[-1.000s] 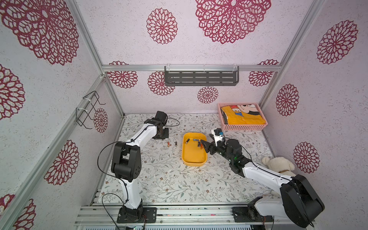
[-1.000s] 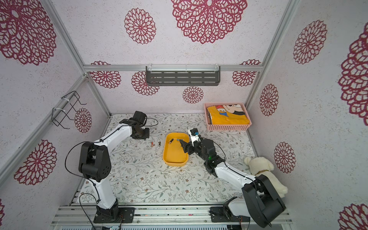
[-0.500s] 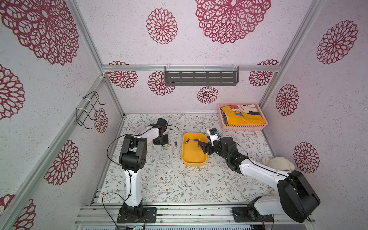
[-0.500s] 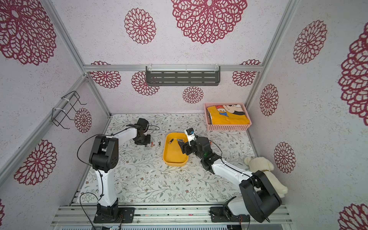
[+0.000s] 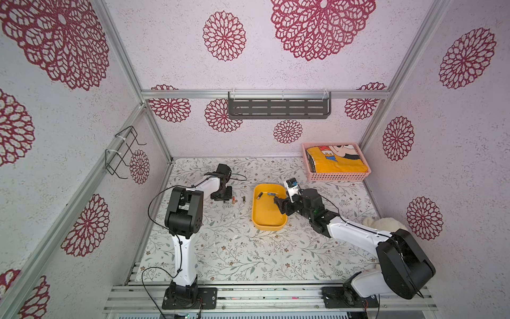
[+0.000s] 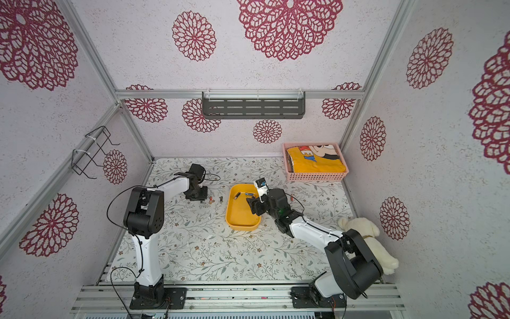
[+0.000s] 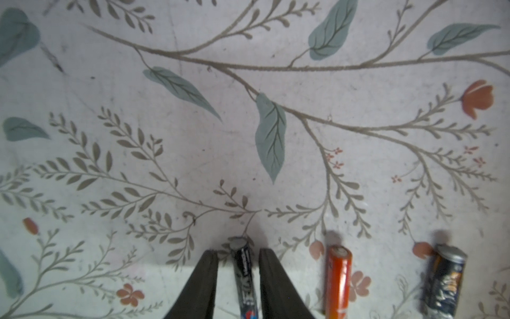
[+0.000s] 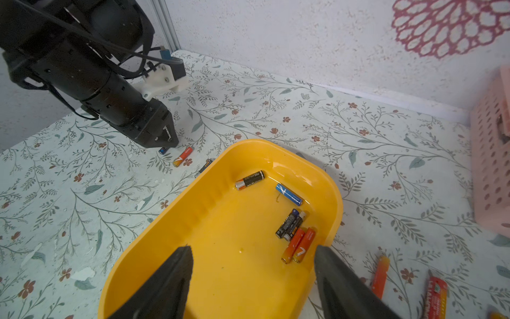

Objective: Take the batteries out of the storage box
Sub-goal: Place the battery at the center of the board, then adjust the battery in the storage box.

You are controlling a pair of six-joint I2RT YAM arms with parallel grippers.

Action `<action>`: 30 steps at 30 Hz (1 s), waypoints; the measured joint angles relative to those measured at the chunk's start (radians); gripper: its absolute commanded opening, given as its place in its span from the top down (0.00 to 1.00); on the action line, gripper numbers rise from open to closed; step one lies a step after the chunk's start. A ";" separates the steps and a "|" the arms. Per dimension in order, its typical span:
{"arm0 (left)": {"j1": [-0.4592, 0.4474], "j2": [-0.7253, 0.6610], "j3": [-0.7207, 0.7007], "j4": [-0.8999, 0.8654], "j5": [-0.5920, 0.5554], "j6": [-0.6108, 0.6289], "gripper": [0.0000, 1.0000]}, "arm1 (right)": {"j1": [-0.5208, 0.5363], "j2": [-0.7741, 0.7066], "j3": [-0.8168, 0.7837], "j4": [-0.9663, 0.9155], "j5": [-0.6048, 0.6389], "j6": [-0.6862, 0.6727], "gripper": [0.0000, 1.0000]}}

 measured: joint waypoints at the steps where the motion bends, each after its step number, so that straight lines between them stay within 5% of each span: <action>1: 0.000 -0.001 0.000 -0.001 0.000 -0.002 0.70 | 0.003 0.016 0.034 -0.031 0.010 0.014 0.31; 9: 0.000 -0.129 -0.035 -0.034 0.018 -0.030 0.65 | 0.064 0.273 0.514 -0.441 0.229 0.128 0.45; 17: -0.017 -0.499 -0.134 0.014 -0.012 -0.072 0.59 | 0.129 0.541 0.847 -0.783 0.353 0.212 0.47; 23: -0.063 -0.668 -0.265 0.079 -0.043 -0.108 0.57 | 0.117 0.693 0.992 -0.923 0.356 0.238 0.49; 30: -0.127 -0.682 -0.340 0.109 -0.079 -0.117 0.55 | 0.089 0.759 1.040 -1.004 0.359 0.244 0.50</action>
